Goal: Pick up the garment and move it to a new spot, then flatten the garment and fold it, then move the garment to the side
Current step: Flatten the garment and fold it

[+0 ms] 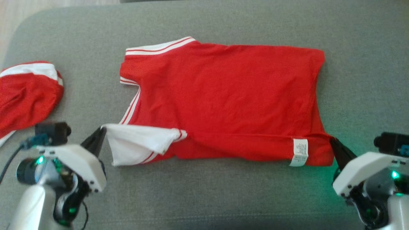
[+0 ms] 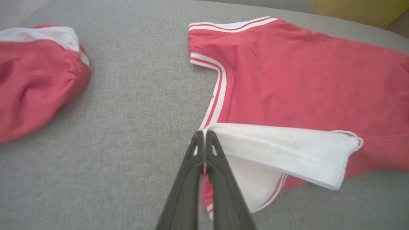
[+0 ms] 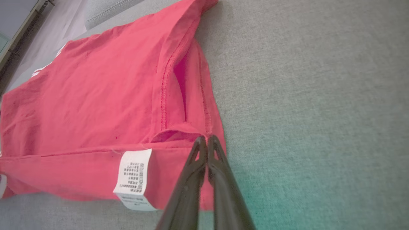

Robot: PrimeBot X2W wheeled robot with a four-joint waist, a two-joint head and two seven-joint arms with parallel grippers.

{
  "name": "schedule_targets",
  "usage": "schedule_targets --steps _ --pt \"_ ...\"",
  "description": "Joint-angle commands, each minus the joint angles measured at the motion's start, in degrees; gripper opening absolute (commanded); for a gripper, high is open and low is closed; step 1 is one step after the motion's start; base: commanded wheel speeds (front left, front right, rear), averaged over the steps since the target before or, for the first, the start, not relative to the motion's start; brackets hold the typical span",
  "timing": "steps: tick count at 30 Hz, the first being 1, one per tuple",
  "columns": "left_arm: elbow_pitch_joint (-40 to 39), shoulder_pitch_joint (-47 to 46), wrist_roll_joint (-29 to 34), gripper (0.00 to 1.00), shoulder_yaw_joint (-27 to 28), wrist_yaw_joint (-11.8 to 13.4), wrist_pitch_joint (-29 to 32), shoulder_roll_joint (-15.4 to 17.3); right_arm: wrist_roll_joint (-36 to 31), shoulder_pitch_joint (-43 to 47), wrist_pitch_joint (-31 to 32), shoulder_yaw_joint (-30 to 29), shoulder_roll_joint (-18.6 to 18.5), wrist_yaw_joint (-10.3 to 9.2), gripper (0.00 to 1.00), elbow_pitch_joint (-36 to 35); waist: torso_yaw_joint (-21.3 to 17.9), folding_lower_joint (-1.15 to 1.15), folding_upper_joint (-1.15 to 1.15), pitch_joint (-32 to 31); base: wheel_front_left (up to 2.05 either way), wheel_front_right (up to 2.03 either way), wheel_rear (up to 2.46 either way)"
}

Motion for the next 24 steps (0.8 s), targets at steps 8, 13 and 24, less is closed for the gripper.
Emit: schedule_targets --steps 8,13,24 --pt "6.16 -9.51 -0.44 1.00 0.23 -1.96 -6.21 0.32 -0.02 -6.22 -9.08 3.91 -0.63 -0.04 1.00 -0.27 -0.04 0.00 0.00 2.65 0.00 0.00 0.00" --pt "7.06 -9.42 0.97 1.00 1.45 -0.30 -15.87 -1.78 -3.60 -5.12 -19.24 5.72 -0.63 -0.04 1.00 -2.05 0.18 0.00 0.00 3.03 0.00 0.00 0.00" --pt "0.68 -1.49 8.61 1.00 1.65 6.13 -33.78 -4.27 -14.00 -0.21 -31.55 8.98 -0.96 -0.04 1.00 -7.32 0.21 0.00 0.00 0.81 0.00 0.00 0.00"
